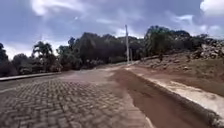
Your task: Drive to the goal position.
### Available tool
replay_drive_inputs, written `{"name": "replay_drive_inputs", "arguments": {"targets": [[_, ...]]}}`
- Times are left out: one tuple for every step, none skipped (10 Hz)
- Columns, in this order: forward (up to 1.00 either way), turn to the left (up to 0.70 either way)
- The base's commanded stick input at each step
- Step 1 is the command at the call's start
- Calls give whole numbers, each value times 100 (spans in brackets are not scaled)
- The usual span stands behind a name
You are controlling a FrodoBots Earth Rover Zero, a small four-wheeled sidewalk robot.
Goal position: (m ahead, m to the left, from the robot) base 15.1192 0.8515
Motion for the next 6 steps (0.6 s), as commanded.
{"name": "replay_drive_inputs", "arguments": {"targets": [[100,18],[100,0],[100,0],[100,0],[100,0],[100,0]]}}
